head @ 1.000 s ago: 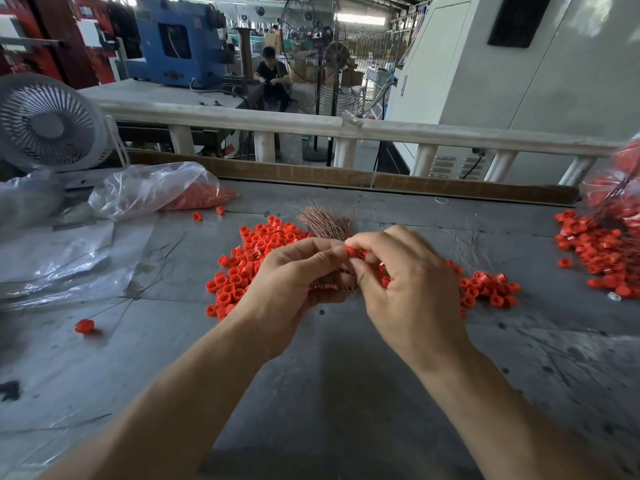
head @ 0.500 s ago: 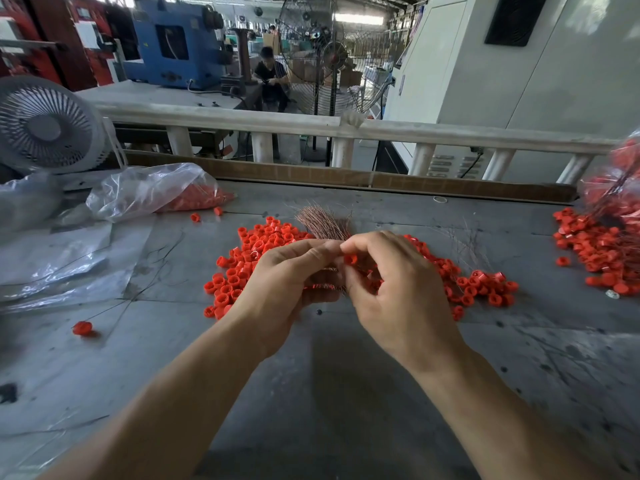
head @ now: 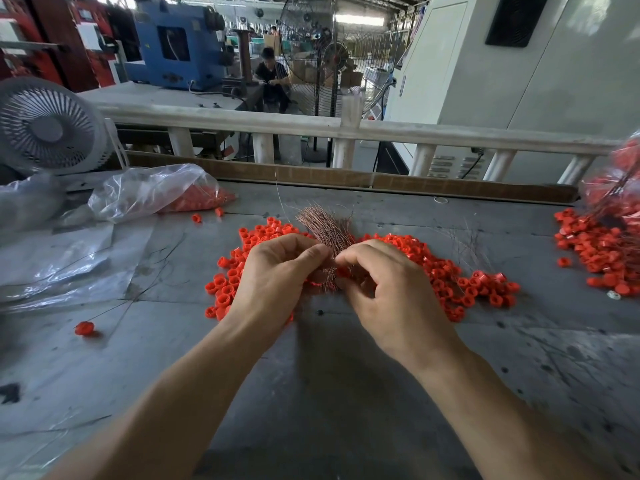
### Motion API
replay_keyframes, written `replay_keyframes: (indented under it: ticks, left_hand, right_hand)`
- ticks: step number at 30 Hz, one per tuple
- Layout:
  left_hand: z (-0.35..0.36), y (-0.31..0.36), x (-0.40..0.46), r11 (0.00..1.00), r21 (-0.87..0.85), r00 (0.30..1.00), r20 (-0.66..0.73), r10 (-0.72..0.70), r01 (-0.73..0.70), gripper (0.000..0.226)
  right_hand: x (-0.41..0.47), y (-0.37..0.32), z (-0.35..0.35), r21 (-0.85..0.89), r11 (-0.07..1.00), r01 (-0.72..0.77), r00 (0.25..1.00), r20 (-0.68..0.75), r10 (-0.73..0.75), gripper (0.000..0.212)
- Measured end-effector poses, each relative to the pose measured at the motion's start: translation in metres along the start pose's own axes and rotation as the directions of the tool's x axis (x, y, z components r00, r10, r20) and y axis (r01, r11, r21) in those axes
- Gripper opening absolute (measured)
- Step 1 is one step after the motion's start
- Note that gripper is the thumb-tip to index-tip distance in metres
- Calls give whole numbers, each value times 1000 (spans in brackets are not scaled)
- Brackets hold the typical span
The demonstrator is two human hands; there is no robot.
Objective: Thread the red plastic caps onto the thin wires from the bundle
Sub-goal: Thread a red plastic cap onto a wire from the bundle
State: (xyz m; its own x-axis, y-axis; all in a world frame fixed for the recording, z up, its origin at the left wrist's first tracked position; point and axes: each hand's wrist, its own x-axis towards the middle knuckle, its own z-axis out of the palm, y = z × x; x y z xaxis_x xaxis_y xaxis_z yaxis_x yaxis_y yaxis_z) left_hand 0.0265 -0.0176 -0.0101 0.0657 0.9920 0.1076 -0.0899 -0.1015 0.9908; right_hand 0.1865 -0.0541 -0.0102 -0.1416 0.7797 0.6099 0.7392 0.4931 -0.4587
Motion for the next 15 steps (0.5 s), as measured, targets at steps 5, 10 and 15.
replay_keyframes:
  ticks: [5,10,15]
  left_hand:
    - [-2,2,1,999,-48,998,-57,-4,1,10]
    - [-5,1,2,999,-36,995,-97,-9,5,9]
    - [-6,3,2,999,-43,993,-118,-5,0,10]
  right_hand:
    - [0,1,-1,55,997,-53,996,75,49,15]
    - [-2,-3,-3,141,987,-80,982,182,54,16]
    - [-1,-3,-6,147,986,-81,969,243,44,15]
